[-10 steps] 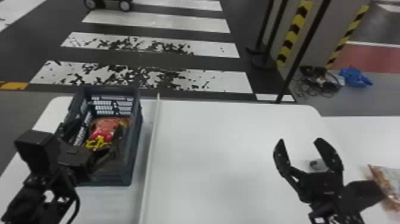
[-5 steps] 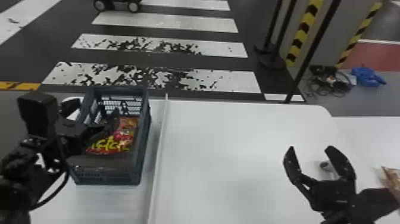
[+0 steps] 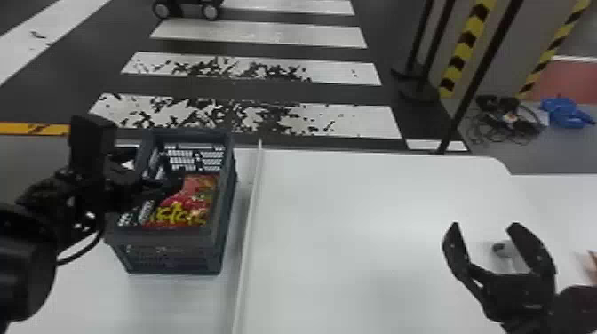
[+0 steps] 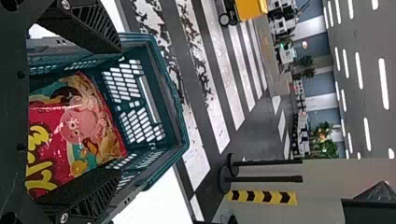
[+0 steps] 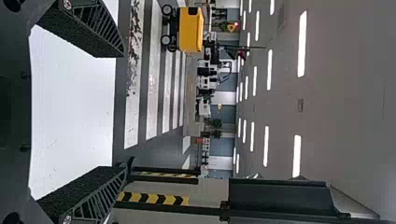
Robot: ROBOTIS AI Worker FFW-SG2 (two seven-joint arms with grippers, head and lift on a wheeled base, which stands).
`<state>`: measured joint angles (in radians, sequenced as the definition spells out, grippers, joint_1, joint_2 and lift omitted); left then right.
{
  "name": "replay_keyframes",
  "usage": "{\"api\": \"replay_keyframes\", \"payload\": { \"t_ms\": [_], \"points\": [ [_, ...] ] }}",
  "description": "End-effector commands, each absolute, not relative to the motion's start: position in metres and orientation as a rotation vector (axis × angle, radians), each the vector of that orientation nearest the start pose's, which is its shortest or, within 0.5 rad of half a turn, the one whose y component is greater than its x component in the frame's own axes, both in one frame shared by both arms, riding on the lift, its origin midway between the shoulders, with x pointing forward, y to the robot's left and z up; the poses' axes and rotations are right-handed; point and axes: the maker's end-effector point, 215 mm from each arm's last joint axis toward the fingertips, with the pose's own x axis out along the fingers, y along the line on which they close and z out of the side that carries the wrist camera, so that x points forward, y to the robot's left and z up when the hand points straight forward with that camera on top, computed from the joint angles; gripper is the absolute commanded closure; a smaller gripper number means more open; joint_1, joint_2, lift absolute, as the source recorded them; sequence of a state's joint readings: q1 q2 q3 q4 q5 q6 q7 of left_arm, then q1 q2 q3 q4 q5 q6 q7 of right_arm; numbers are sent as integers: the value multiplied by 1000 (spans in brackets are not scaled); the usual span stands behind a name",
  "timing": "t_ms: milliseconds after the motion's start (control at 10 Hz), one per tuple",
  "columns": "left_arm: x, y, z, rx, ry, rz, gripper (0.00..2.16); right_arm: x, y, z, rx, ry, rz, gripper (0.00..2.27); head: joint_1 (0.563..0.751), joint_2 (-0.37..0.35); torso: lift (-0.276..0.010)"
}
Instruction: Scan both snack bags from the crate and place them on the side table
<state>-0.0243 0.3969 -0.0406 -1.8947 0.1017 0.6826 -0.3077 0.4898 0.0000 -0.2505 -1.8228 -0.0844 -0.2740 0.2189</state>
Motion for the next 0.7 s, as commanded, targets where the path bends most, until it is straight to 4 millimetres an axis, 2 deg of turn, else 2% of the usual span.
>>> {"api": "replay_keyframes", "payload": {
  "t_ms": [0, 400, 600],
  "points": [
    [588, 255, -353, 279, 404, -360, 80, 423, -329, -367, -46, -35, -26, 63, 695, -62, -98],
    [612, 240, -373, 351, 511, -458, 73, 419, -342, -370, -28, -29, -50, 63, 695, -101, -98],
    [613, 237, -387, 377, 588, -496, 60, 417, -348, -371, -30, -25, -59, 63, 695, -113, -98]
  ]
}}
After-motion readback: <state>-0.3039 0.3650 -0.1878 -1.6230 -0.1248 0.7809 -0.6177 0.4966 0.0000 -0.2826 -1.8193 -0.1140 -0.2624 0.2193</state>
